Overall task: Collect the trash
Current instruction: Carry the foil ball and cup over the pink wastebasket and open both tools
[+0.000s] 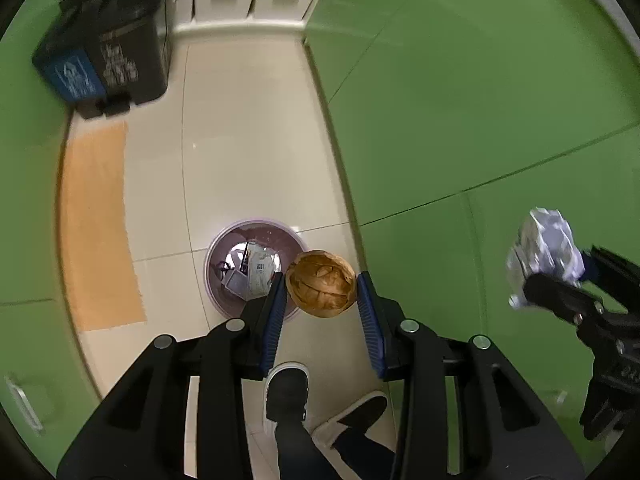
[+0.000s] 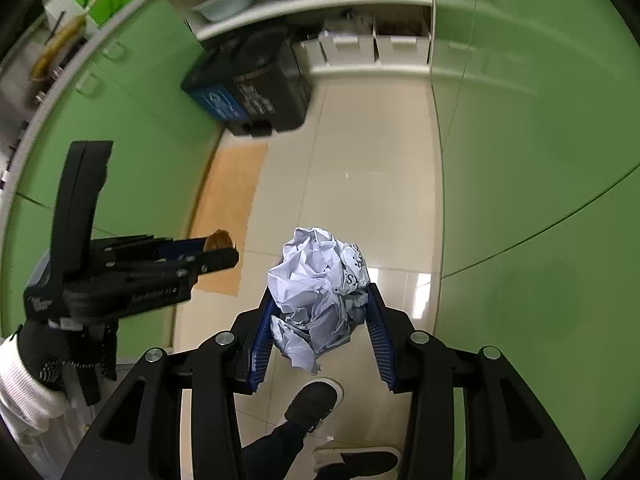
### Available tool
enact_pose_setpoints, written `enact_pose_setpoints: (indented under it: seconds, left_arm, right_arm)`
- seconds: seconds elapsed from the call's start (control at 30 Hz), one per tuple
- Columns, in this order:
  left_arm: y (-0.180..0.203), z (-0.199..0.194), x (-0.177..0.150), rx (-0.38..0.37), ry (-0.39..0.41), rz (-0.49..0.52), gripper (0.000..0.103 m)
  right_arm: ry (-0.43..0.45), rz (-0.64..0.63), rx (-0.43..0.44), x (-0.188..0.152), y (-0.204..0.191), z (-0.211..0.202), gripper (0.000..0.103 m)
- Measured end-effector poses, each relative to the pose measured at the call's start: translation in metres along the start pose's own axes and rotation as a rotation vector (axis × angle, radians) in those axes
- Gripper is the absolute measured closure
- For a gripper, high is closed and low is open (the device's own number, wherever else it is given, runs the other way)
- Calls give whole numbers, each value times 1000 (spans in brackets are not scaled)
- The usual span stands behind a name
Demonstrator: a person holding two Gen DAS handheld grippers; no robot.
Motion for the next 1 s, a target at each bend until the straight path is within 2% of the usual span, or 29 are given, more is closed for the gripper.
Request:
enact_pose_setpoints:
  seconds: [0.03,0.07,0.1,0.13,0.27,0.4,0.83,1.0]
  left_arm:
    - [-7,16,-2,-4,-4,-11,65]
    - [-13,27,-3,-5,-11,-17,52]
    - [-17,37,-5,2,-11,-19,31]
    - [-23,46,-7,-4,0,-25,23]
    - [-41,65,-15,-9,-1,-60,9]
    - [-57,62,-16,-15,1,-98,3]
    - [-108,3,-18,-16,78,-193,3]
    - [-125,-6,-22,-31,118,-230,3]
  right_arm:
    - [-9,4,1,-3,2,11,61]
    - [-20,10,1,-7,5,22,61]
    - [-27,14,1,-8,6,31,61]
    - [-33,16,1,-11,8,38,61]
    - [-66,17,3,-19,9,64,61]
    - [-84,5,11,-18,1,77,61]
    - [-107,-70,72,1,-46,127,61]
    - [-117,-83,75,6,-54,147,54]
Point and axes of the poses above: each gripper's, at about its wrist camera, not at the fingertips, and z roughly the way its jaws point, y to its right, x to its top, the point moved 6 cm from there along z, roughly the way its jaws point
